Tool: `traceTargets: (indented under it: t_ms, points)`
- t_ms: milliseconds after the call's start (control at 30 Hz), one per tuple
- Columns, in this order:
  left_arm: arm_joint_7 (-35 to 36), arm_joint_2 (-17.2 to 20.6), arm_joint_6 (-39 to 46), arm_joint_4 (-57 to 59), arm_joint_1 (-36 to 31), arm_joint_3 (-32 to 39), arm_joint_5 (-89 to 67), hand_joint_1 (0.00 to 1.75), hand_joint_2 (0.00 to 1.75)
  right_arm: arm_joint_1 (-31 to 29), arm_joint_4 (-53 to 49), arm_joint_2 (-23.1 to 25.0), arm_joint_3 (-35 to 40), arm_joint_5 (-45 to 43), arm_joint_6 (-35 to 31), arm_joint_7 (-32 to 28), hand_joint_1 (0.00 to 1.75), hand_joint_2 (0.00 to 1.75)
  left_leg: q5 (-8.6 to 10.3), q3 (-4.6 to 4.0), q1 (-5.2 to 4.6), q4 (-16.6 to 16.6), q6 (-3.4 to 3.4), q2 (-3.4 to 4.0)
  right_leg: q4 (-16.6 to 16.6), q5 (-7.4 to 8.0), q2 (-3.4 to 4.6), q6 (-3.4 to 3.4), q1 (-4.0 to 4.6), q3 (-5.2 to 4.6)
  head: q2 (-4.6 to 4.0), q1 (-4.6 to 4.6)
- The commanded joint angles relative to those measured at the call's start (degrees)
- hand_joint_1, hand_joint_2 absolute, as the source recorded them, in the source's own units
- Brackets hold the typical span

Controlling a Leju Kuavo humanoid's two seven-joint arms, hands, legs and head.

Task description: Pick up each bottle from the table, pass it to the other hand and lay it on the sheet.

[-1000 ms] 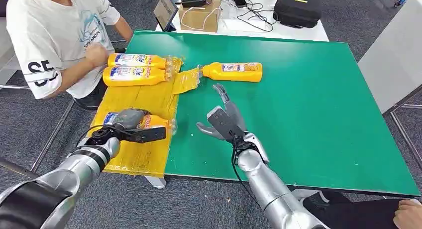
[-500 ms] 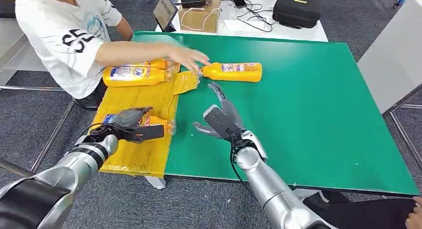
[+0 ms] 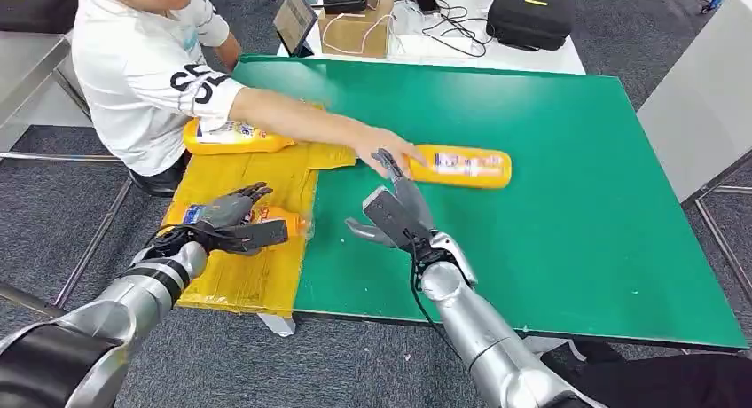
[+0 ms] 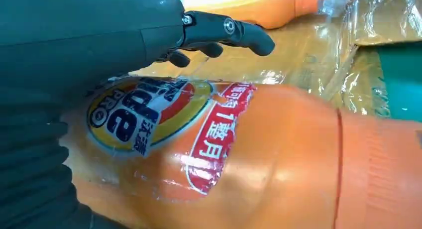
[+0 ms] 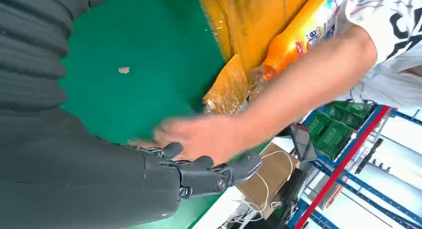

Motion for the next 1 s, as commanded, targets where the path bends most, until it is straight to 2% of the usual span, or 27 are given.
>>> traceTargets:
  t_ms: [33,100,300,367,433,533,567,700,867,1000]
  points:
    - [-15.8,-1.8,-5.8,-2.8,3.4,15.7,15.1,0.00,0.00,-1.8,3.8,-2.4,1.3,-0.1,-0.3,-0.2,0.00,1.75,-0.09,0.22,0.06,0.0,-0.07,0.05,-0.1,-0.07,0.01,-0.09,0.07,0.23,0.00,0.00]
    - [-18.2,-2.2,-6.1,-4.6,4.9,16.9,16.9,0.00,0.00,-1.5,3.7,-2.7,1.2,0.2,-0.6,-0.2,0.00,1.75,-0.24,0.45,0.15,0.0,-0.14,0.10,0.0,-0.19,0.03,-0.19,0.16,0.46,0.00,0.00]
    - [-18.6,-3.2,-11.2,-16.7,11.5,16.7,27.8,0.00,0.00,-0.1,3.2,-4.4,1.1,2.0,-1.5,1.8,0.00,1.75,-0.07,0.16,0.05,0.0,-0.05,-0.01,-0.1,-0.08,-0.06,-0.07,0.06,0.16,0.00,0.00]
    - [-18.6,-3.3,-8.7,-22.0,14.0,14.0,31.1,0.00,0.00,0.2,4.2,-5.2,1.3,4.1,-1.9,3.8,0.00,1.75,-0.09,0.19,0.04,0.0,-0.05,-0.07,-0.1,-0.11,-0.12,-0.08,0.06,0.20,0.00,0.02]
    - [-18.6,-4.2,-11.8,-24.2,15.0,14.3,35.0,0.00,0.00,0.3,5.9,-5.8,1.7,5.8,-1.9,5.3,0.00,1.75,-0.14,0.26,0.07,0.0,-0.07,-0.05,-0.1,-0.14,-0.10,-0.11,0.09,0.26,0.00,-0.04]
    - [-18.6,-6.1,-14.6,-21.3,13.9,15.6,37.9,0.00,0.00,0.9,8.7,-6.8,2.7,9.7,-2.6,8.1,0.00,1.75,-0.21,0.32,0.12,0.0,-0.09,-0.08,-0.1,-0.20,-0.15,-0.15,0.15,0.35,0.00,0.00]
    - [-18.6,-7.0,-16.5,-20.5,13.5,17.0,39.7,0.00,1.75,1.7,8.9,-7.2,2.5,10.7,-2.5,8.8,0.00,1.75,-0.14,0.20,0.10,0.0,-0.06,-0.12,-0.1,-0.15,-0.18,-0.11,0.12,0.25,0.00,-0.02]
    - [-17.5,-8.0,-16.7,-19.8,12.8,18.2,40.2,0.00,1.75,3.7,7.4,-8.0,1.3,12.6,-2.2,9.5,0.00,1.75,-0.15,0.18,0.12,0.0,-0.07,-0.25,-0.1,-0.19,-0.29,-0.13,0.15,0.29,0.00,-0.02]
    - [-17.5,-7.7,-17.0,-19.7,12.8,18.3,40.3,0.00,1.75,3.5,7.0,-7.8,1.3,12.8,-2.2,9.8,0.00,1.75,-0.15,0.07,0.05,0.0,-0.07,0.03,0.0,-0.11,-0.04,-0.10,0.08,0.08,0.02,-0.02]
    - [-15.6,-9.2,-22.4,-20.3,12.5,21.1,44.5,0.00,1.75,6.1,5.8,-10.0,0.7,16.5,-1.4,13.3,0.00,1.75,-0.20,0.20,0.11,0.0,-0.11,0.01,0.0,-0.18,-0.09,-0.15,0.14,0.19,0.00,-0.02]
